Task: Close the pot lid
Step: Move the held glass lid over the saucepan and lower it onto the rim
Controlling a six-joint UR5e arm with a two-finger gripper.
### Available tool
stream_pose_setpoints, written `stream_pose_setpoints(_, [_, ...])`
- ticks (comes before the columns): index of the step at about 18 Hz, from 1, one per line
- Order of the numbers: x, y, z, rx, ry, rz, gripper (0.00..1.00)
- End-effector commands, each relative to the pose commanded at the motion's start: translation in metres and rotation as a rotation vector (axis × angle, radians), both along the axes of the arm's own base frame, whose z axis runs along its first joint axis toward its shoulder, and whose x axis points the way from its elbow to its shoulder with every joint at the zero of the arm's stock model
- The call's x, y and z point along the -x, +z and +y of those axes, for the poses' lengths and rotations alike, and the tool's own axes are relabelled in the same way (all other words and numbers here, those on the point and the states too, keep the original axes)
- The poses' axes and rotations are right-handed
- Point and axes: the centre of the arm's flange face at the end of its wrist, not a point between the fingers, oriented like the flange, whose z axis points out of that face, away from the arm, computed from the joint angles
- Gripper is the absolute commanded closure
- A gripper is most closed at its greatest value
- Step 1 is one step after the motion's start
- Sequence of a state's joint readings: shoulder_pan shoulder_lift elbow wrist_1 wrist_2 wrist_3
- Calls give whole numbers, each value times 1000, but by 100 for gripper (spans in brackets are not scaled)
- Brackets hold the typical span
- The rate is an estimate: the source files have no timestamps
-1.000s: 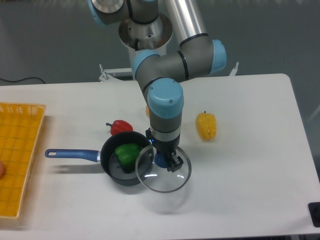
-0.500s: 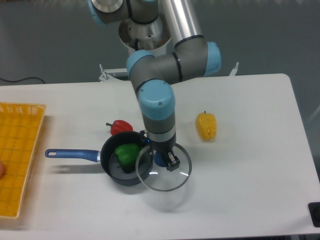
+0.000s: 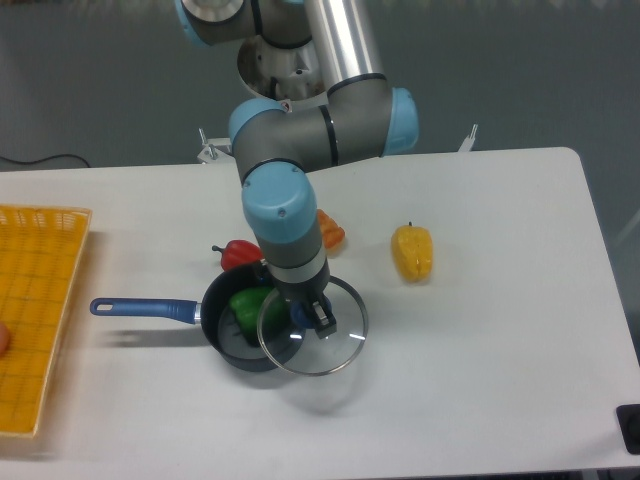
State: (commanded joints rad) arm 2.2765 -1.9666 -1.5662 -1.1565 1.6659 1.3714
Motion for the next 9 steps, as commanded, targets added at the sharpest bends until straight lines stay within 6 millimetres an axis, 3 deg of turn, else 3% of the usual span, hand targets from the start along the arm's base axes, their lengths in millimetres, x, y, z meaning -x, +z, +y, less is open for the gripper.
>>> stream_pose_setpoints(9, [-26, 1, 5, 17, 9, -24, 59])
